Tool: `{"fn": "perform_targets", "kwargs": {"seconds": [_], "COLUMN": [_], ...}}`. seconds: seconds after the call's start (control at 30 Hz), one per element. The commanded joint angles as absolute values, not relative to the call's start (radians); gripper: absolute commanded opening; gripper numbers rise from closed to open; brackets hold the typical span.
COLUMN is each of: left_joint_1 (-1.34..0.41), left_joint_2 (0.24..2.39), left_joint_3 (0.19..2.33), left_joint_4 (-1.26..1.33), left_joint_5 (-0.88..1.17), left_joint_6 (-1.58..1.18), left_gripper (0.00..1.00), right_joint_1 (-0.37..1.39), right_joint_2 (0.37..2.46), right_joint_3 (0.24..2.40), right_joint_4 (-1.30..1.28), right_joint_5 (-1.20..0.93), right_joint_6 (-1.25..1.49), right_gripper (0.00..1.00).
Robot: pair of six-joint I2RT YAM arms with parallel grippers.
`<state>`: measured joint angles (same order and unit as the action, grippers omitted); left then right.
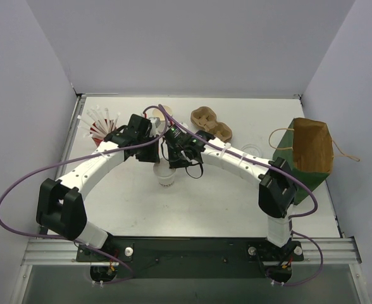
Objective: Pack the takeout coffee
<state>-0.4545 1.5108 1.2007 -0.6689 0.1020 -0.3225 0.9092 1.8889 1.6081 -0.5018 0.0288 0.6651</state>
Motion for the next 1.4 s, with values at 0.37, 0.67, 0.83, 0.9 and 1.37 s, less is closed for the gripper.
{"fn": "perform_targets", "kwargs": {"seconds": [0.37,0.67,0.83,0.9,1.37], "left_joint_1": [-0.483,-0.511,-0.518,-0.518,-0.494], "left_joint_2": [1.399,1.332,1.315,1.307,1.339], "left_joint_3": [1.123,1.098,1.089,1.092,1.239], "left_joint_4": [-0.699,-0.710,-0.709,-0.713,-0.795], "left_joint_5": [0.101,0.101,0.097,0.084,0.035], "left_joint_6": [-0.359,-0.397,-0.413,-0.416,-0.367], "left_gripper": [0.32,0.32,0.32,0.32,0.33], "right_joint_1": [0.902,0.887,0.887,0.887,0.854], "right_joint_2": [1.917,1.948,1.945,1.937,1.852], "right_joint_3": [1.646,1.670,1.678,1.683,1.732], "right_joint_4": [-0.509,-0.413,-0.397,-0.397,-0.560], "right_joint_5": [0.055,-0.058,-0.071,-0.074,0.043], "right_joint_6": [0.571,0.437,0.374,0.367,0.529], "right_gripper": [0.17,0.19,0.26,0.29,0.32]}}
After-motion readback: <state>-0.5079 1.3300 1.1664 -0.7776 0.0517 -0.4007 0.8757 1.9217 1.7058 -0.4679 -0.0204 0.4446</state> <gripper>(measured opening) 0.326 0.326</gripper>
